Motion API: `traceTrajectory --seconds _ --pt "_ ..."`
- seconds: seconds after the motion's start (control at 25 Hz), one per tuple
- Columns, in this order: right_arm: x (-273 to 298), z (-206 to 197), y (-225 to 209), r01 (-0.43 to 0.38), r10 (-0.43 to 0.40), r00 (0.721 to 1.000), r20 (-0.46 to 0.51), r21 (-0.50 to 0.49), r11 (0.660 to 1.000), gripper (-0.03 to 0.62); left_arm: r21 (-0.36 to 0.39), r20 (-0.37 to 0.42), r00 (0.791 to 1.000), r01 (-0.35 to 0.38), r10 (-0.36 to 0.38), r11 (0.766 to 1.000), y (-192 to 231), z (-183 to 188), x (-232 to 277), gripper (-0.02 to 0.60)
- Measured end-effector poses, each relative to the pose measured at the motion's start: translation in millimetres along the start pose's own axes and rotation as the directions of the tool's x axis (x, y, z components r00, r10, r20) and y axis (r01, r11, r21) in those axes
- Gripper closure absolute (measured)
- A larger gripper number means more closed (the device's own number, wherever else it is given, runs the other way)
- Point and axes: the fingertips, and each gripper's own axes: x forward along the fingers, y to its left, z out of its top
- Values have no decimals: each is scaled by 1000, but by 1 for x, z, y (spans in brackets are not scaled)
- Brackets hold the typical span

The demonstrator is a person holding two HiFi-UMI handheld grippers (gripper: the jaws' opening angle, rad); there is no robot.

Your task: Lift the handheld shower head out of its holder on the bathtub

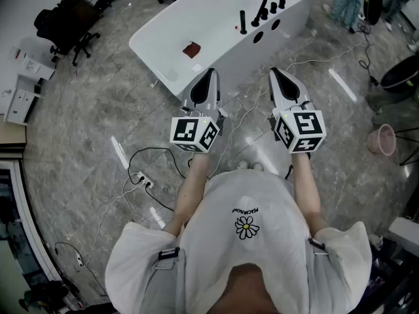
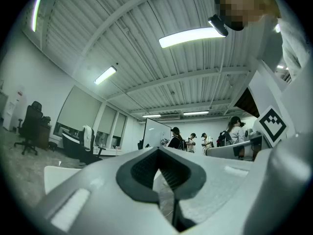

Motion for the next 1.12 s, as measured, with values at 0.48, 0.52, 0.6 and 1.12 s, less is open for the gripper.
traceTrajectory --seconds 0.48,0.52,0.6,1.12 --pt "-7 2 -12 1 -1 1000 7 -3 1000 569 -13 -7 1000 -9 9 1000 -8 -4 3 581" --pt "-8 2 -14 1 -1 1000 8 -2 1000 569 -14 -8 1000 -10 10 1000 -9 -5 3 580" --pt "-11 0 -19 -4 4 1000 10 8 1000 569 -21 -9 1000 -11 11 1000 -13 -8 2 581" --pt "-18 -27 -37 -23 24 1000 -13 59 998 569 -86 -28 997 -79 76 993 -7 -41 -13 581"
